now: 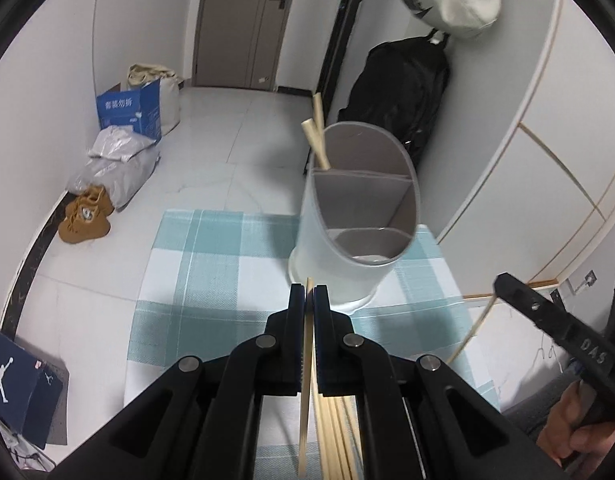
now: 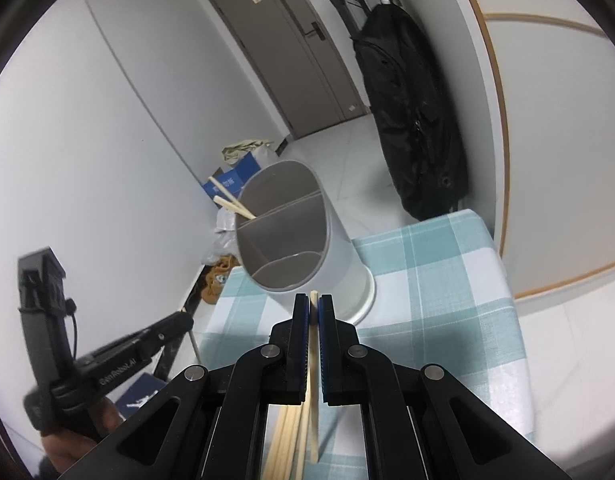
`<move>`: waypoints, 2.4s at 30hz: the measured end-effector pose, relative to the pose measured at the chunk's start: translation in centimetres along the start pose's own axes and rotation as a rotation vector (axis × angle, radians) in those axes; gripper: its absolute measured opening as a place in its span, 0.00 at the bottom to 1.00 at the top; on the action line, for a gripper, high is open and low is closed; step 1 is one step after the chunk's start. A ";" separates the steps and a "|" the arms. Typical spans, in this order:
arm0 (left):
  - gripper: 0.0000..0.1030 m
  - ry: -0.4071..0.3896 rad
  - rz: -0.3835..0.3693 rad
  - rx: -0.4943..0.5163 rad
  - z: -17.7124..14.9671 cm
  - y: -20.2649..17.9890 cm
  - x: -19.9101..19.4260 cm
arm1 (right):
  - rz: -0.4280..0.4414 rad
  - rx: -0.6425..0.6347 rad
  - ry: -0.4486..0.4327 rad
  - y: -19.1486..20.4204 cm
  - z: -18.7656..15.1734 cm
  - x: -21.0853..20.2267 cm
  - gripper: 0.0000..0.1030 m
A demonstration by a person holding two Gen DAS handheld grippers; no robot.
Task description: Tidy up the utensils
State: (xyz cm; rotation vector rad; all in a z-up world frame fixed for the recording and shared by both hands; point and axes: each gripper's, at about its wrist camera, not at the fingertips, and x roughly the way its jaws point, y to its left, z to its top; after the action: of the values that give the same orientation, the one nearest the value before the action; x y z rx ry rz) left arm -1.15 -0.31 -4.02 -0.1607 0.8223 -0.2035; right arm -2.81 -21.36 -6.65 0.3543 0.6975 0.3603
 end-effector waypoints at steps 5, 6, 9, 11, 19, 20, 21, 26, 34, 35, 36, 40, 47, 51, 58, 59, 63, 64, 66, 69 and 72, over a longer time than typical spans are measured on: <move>0.00 -0.003 -0.002 0.032 0.3 -0.5 -1.1 | -0.023 -0.035 -0.035 1.2 -0.2 -1.0 0.04; 0.00 -0.009 -0.006 0.035 0.4 -0.5 -1.3 | -0.026 -0.039 -0.040 1.3 -0.2 -1.1 0.04; 0.00 -0.009 -0.010 0.055 0.7 -0.8 -1.9 | -0.033 -0.052 -0.041 1.9 0.0 -1.1 0.04; 0.00 -0.018 -0.016 0.062 1.0 -1.1 -2.4 | -0.036 -0.062 -0.049 2.2 0.2 -1.2 0.04; 0.00 -0.033 -0.035 0.097 2.5 -1.8 -3.8 | -0.051 -0.122 -0.084 3.1 0.8 -2.0 0.03; 0.00 -0.032 -0.036 0.095 2.7 -1.8 -3.9 | -0.052 -0.125 -0.086 3.2 0.9 -2.1 0.03; 0.00 -0.028 -0.037 0.092 2.9 -1.7 -3.9 | -0.051 -0.125 -0.089 3.2 1.0 -2.3 0.03; 0.00 -0.025 -0.034 0.081 4.0 -1.7 -4.0 | -0.036 -0.099 -0.098 2.9 2.0 -2.7 0.03; 0.00 -0.035 -0.071 0.065 6.4 -2.0 -4.5 | -0.032 -0.166 -0.114 4.2 4.4 -3.5 0.03; 0.00 -0.037 -0.072 0.064 6.8 -2.0 -4.6 | -0.029 -0.166 -0.118 4.2 4.9 -3.6 0.03; 0.00 -0.037 -0.074 0.063 7.0 -2.1 -4.5 | -0.025 -0.163 -0.121 4.3 5.4 -3.6 0.03; 0.00 -0.053 -0.087 0.057 8.8 -2.3 -4.8 | -0.012 -0.147 -0.131 4.5 7.5 -3.7 0.04; 0.00 -0.080 -0.099 0.057 11.7 -2.8 -5.2 | -0.002 -0.162 -0.174 5.5 11.4 -4.3 0.04; 0.00 -0.084 -0.110 0.045 12.7 -2.8 -5.0 | 0.005 -0.158 -0.185 5.5 13.2 -4.0 0.04; 0.00 -0.101 -0.141 -0.001 14.9 -2.2 -4.4 | -0.008 -0.178 -0.195 5.9 16.2 -3.0 0.04; 0.00 -0.107 -0.147 -0.008 15.2 -2.1 -4.3 | -0.007 -0.177 -0.197 6.0 16.6 -2.8 0.04; 0.00 -0.137 -0.157 -0.050 16.5 -1.3 -3.9 | -0.016 -0.182 -0.201 6.0 17.9 -2.1 0.04; 0.00 -0.144 -0.158 -0.066 16.8 -0.9 -3.6 | -0.016 -0.182 -0.201 6.0 18.3 -1.9 0.04; 0.00 -0.159 -0.157 -0.098 17.2 -0.2 -3.1 | -0.020 -0.189 -0.200 6.1 18.9 -1.3 0.04; 0.00 -0.159 -0.133 -0.127 17.9 0.6 -2.0 | -0.029 -0.201 -0.199 6.3 19.4 -0.4 0.04; 0.00 -0.146 -0.139 -0.155 18.2 1.5 -1.1 | -0.039 -0.212 -0.202 6.8 19.9 0.6 0.04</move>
State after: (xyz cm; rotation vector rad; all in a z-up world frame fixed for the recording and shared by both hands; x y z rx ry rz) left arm 11.77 2.52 8.67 -0.3753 0.6820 -0.2554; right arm 9.64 -19.03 10.13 0.1724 0.4630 0.3525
